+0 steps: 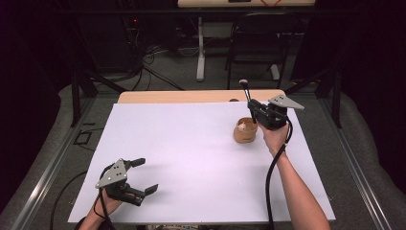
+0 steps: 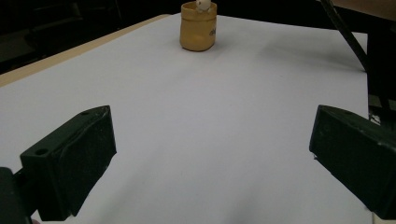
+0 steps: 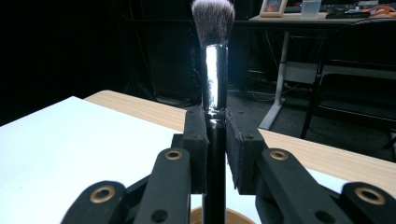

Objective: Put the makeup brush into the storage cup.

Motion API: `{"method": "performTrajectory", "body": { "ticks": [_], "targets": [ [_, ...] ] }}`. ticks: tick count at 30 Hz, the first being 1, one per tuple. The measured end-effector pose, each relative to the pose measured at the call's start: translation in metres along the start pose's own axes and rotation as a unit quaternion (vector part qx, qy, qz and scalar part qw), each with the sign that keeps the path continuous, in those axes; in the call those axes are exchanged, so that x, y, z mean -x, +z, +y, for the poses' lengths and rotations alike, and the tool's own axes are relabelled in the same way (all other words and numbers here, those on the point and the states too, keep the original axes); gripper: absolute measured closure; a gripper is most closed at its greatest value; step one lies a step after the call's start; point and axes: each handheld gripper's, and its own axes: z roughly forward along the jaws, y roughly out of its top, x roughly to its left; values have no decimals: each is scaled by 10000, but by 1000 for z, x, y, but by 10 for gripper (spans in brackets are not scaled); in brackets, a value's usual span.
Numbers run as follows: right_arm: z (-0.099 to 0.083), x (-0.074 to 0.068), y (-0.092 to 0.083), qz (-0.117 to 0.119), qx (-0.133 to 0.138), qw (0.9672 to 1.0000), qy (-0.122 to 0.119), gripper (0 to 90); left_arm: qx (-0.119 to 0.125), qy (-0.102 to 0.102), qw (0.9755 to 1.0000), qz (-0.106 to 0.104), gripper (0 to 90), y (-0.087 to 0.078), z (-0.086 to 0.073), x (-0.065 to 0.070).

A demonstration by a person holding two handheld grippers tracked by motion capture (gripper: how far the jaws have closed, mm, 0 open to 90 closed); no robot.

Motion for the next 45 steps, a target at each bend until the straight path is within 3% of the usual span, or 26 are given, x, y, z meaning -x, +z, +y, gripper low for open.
{"method": "performTrajectory", "body": {
  "ticks": [13, 45],
  "targets": [
    [-10, 2, 16, 107, -71, 9999, 43, 790, 0, 12, 10000, -14, 4, 0, 0, 0],
    [-36, 15, 30, 178, -273, 9994, 117, 790, -14, 8, 10000, -40, 4, 0, 0, 1]
  ]
}}
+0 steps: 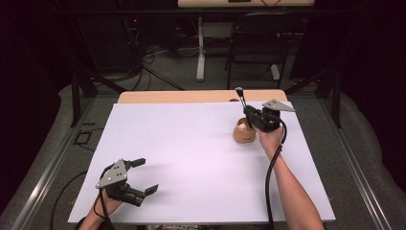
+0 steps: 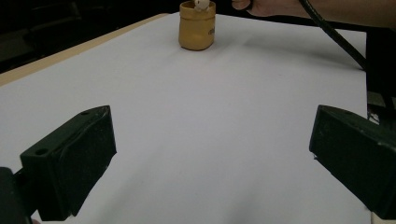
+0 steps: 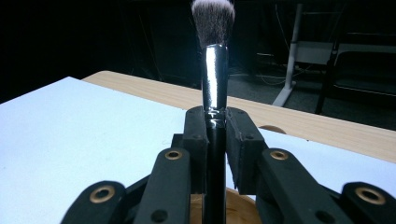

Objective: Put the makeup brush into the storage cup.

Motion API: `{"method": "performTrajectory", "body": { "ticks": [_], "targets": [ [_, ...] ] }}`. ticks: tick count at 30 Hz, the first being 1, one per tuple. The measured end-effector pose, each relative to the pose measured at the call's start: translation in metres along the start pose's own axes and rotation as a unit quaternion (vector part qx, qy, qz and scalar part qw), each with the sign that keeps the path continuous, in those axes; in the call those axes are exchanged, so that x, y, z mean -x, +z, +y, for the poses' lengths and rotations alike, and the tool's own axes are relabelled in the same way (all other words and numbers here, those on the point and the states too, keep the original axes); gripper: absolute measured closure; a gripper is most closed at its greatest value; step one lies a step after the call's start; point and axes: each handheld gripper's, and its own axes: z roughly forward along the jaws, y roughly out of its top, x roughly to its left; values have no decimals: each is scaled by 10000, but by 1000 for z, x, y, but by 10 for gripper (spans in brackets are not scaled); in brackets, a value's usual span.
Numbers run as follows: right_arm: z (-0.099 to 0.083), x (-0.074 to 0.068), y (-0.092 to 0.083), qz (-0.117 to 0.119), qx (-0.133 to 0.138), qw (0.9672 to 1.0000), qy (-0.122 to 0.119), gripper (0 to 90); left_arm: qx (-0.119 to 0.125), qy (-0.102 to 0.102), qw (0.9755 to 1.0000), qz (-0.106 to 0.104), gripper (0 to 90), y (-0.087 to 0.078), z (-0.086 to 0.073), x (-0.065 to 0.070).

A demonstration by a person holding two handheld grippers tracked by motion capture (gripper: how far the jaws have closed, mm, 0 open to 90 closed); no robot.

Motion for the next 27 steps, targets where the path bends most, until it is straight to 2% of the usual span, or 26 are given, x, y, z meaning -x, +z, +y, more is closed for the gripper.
{"method": "performTrajectory", "body": {
  "ticks": [12, 27],
  "targets": [
    [-8, 1, 4, -16, -159, 9999, 15, 790, -5, 3, 10000, -3, 4, 0, 0, 0],
    [-11, 1, 4, -12, -208, 9998, 0, 788, -43, 42, 10000, -8, 4, -1, 0, 1]
  ]
}}
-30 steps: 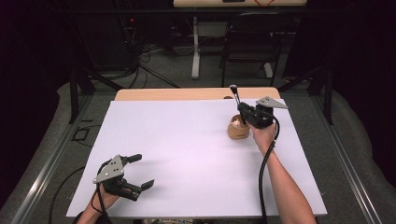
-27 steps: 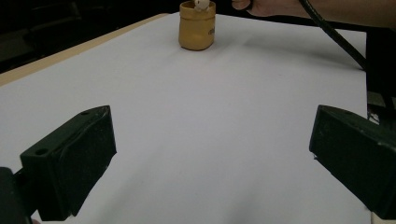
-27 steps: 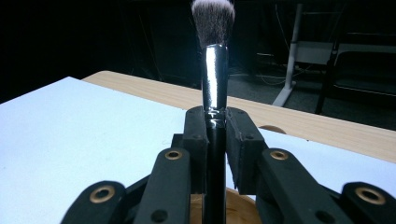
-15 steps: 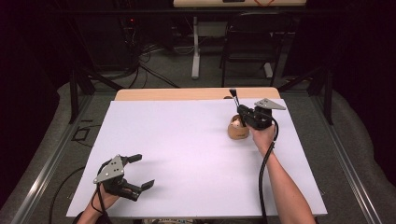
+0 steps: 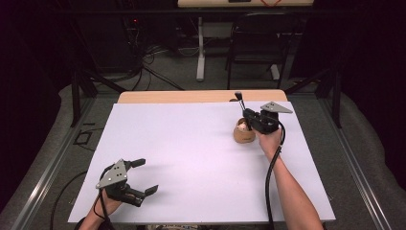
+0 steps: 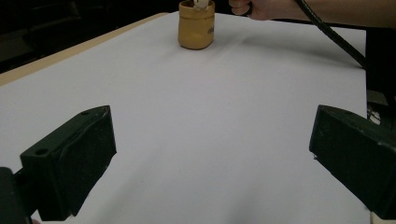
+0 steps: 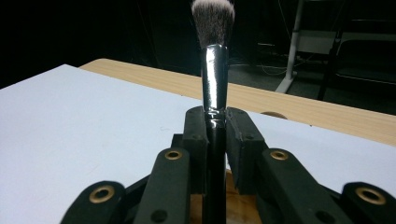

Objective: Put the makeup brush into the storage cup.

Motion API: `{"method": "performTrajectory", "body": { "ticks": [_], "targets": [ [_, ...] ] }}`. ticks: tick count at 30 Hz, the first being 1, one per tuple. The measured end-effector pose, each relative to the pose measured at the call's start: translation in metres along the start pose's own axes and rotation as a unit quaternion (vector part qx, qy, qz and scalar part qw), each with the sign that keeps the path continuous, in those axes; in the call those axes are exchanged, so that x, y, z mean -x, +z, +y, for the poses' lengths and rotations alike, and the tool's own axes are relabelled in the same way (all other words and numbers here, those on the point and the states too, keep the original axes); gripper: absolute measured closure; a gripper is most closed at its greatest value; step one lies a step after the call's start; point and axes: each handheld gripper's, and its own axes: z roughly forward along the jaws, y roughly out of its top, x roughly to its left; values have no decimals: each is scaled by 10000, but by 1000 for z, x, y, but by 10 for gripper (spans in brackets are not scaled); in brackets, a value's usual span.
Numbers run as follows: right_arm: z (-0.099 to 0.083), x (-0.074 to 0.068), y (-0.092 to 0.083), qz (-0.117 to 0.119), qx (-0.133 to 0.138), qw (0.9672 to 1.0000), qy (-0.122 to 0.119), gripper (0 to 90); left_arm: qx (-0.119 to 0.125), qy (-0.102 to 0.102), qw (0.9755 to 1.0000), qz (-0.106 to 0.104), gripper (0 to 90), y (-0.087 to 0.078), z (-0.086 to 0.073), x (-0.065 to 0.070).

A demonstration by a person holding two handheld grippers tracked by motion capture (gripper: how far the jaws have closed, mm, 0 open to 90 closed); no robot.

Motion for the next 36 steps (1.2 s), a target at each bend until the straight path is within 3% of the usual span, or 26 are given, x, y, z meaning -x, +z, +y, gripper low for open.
{"method": "performTrajectory", "body": {
  "ticks": [10, 13, 20, 21, 22, 23, 30, 36],
  "targets": [
    [-1, -2, -2, -70, -26, 10000, -42, 778, -9, -3, 10000, 33, 4, 0, 0, 1],
    [0, -1, -3, -110, -31, 9999, 78, 601, -8, -1, 10000, 9, 4, 0, 0, 1],
    [0, 0, -4, -90, -58, 9999, 97, 557, -16, 10, 10000, -2, 4, 1, 0, 1],
    [6, 0, -8, -11, -211, 9997, 79, 557, -16, 10, 10000, -2, 4, 1, 0, 1],
    [6, 0, -8, -11, -211, 9997, 79, 211, -13, 11, 10000, -2, 4, 1, 0, 1],
    [8, -2, -10, 87, -325, 9994, 26, 143, -19, 13, 10000, -3, 4, 1, 0, 1],
    [15, -8, -21, 325, -439, 9985, -77, 24, -14, 0, 10000, -3, 4, 1, 0, 1],
    [19, -11, -33, 458, -464, 9977, -196, 0, -12, 2, 10000, -4, 4, 1, 0, 1]
  ]
}}
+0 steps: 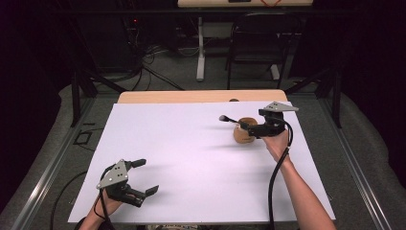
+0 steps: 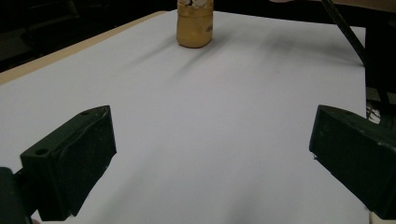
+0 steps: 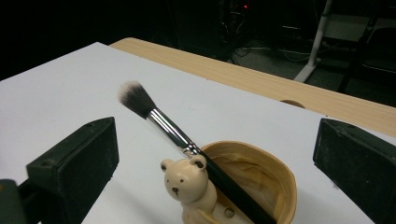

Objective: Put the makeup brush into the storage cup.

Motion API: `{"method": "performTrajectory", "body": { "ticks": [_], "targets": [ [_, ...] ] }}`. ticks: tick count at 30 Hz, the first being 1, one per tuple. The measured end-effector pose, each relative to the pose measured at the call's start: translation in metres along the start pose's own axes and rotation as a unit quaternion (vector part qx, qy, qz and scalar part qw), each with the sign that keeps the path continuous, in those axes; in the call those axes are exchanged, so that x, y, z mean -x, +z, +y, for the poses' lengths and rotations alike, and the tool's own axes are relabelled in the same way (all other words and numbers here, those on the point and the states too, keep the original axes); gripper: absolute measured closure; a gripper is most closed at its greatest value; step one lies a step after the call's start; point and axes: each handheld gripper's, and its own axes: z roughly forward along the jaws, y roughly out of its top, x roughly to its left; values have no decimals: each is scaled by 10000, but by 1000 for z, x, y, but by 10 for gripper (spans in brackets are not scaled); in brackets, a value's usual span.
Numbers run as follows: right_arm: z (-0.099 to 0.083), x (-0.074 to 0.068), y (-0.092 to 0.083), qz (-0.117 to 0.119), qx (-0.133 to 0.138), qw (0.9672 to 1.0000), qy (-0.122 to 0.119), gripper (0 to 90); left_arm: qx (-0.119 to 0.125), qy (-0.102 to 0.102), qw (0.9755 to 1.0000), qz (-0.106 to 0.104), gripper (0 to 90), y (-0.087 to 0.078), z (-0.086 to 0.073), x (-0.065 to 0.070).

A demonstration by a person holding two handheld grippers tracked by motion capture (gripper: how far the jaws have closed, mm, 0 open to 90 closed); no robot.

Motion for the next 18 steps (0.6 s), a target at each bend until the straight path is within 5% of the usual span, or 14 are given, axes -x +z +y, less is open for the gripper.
{"method": "performTrajectory", "body": {
  "ticks": [10, 18],
  "targets": [
    [1, -10, -21, 141, 46, 9996, -248, 0, -1, -8, 10000, -4, 4, 0, 0, 0],
    [0, -31, -35, 298, 42, 9982, -519, 0, 10, -21, 10000, 22, 4, 1, 0, 0]
  ]
}}
